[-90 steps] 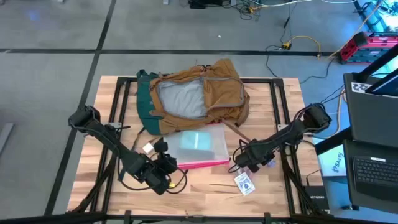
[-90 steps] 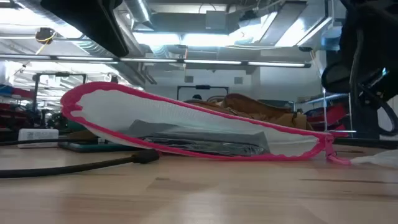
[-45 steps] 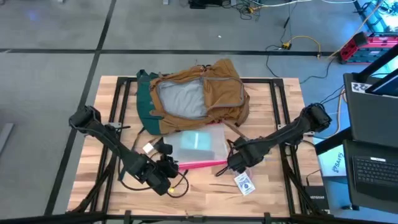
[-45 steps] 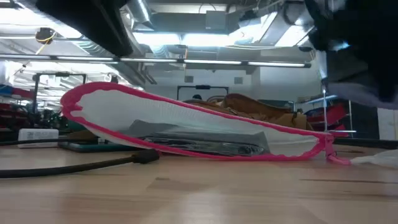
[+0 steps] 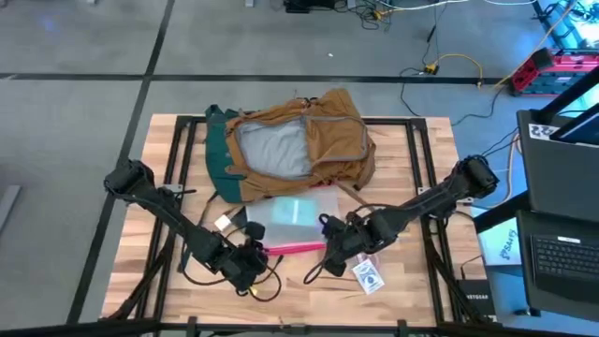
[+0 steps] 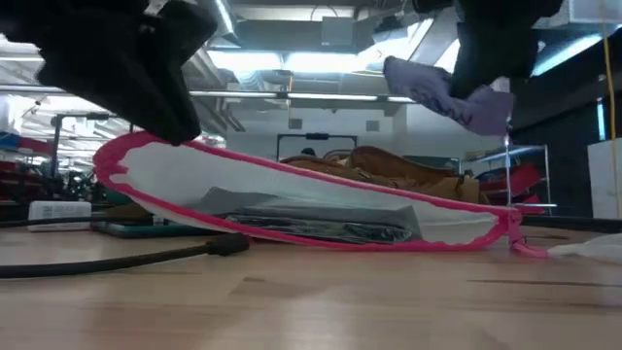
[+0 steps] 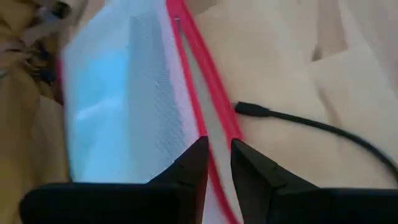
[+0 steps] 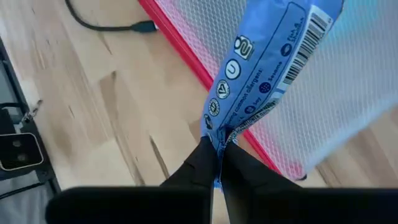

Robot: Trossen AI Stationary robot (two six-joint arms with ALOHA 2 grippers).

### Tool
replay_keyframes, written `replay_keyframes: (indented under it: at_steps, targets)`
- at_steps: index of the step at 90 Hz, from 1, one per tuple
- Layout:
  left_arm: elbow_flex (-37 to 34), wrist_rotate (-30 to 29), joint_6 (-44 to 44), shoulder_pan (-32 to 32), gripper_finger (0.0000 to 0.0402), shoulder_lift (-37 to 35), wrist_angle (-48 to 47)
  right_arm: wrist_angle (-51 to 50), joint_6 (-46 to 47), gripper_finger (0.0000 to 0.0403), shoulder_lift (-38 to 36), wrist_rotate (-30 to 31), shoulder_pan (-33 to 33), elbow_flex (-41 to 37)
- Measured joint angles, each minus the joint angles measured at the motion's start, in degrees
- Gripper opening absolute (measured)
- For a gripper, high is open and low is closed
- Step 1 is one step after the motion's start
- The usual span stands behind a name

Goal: Unpack backpack
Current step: Put the blue chocolate bar into the pink zipper pouch

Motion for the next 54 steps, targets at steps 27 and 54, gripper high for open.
replay_keyframes:
  at_steps: [27, 54]
  targets:
    - [-0.05, -0.58, 12.49, 0.21, 0.0057, 0.00, 4.04, 2.76, -0.13, 0.0003, 0.00, 0.46, -0.01, -1.63]
    - [-0.05, 2.59, 17.53, 1.67, 0.0107, 0.00, 4.19, 3.71, -0.10, 0.0003, 0.00, 0.18, -0.02, -2.21]
